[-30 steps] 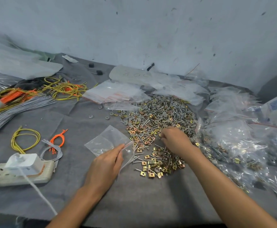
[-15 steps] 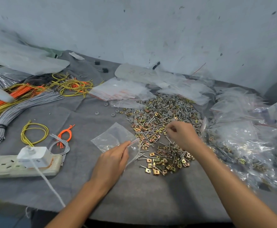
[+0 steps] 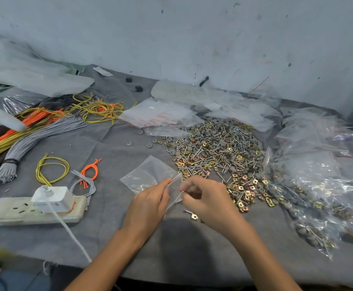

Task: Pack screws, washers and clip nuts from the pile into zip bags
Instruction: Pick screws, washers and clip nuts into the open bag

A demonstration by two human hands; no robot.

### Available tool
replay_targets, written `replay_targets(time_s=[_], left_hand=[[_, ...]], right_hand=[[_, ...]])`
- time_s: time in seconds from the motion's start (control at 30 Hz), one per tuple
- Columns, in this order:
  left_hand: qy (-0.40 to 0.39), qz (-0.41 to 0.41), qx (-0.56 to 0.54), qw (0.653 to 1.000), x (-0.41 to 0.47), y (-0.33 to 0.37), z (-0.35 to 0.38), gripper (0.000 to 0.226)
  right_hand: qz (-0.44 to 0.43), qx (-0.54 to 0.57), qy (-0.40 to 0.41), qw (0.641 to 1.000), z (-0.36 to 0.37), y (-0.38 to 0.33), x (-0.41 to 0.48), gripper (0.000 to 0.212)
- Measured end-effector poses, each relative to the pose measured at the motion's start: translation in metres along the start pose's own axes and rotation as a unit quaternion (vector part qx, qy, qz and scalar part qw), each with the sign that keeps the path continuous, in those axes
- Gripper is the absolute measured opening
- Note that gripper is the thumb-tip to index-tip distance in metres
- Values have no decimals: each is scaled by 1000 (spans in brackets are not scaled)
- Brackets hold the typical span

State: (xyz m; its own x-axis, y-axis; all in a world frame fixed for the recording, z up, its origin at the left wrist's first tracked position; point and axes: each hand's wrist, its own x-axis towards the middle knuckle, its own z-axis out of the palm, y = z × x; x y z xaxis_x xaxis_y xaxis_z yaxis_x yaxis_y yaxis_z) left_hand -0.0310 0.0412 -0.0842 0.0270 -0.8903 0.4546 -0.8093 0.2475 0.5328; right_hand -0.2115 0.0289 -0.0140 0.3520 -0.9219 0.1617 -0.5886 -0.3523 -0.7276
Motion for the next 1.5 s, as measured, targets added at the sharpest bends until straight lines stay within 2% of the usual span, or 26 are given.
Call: replay_targets(time_s=[0.07,0.13,0.23,0.33,0.43,0.5,0.53,0.6,0.67,0.77,0.9,1.07,1.13,1.2,1.27,1.33,1.5], left_hand=[[3,1,1,1000,0,0,1,33],[6,6,5,1000,-1,-1,1,32],[4,15,1,1000,-1,0,0,38],[4,21,5,1000,-1,-1,0,40],[6,18,1,1000,-1,-2,1,40],[2,14,-4,1000,-1,-3,1,38],[0,13,-4,1000,-1,-3,1,37],[-5,13,-2,1000,-1,-2,1,36],[-7,10,4,1000,-1,-2,1,37],[-12,7,2,1000,0,-1,0,40],[-13,11,2,1000,0,0,-1,40],[-8,15,8,1000,0,-1,0,35],[-7,15,8,1000,-1,-1,0,35],[-7,16,8,1000,-1,0,0,35],[-7,20,10,1000,-1,0,0,35],[2,23,13,1000,-1,-1,1,35],[17,30,17,999,-2,-1,3,34]], right_hand=[[7,37,-3,999,2,1,0,14],[-10,29,-17,999,10,5,6,16],[-53,-47,-9,997,27,13,16,12],[-50,-90,-12,995,37,17,20,16],[-61,-52,-40,996,28,20,20,17],[-32,-9,14,999,7,27,25,16],[-3,-24,43,999,-6,34,30,13],[66,-146,70,985,-31,51,44,11],[128,-264,55,954,-51,67,55,17],[188,-329,13,925,-61,83,65,27],[200,-332,-31,921,-61,85,72,36],[199,-336,-61,918,-59,71,71,34],[182,-325,-33,927,-60,64,68,31],[158,-265,2,951,-59,53,59,23],[141,-173,-15,975,-51,36,44,14],[129,-124,-57,982,-34,16,31,11],[104,-148,-77,980,13,-9,26,24]])
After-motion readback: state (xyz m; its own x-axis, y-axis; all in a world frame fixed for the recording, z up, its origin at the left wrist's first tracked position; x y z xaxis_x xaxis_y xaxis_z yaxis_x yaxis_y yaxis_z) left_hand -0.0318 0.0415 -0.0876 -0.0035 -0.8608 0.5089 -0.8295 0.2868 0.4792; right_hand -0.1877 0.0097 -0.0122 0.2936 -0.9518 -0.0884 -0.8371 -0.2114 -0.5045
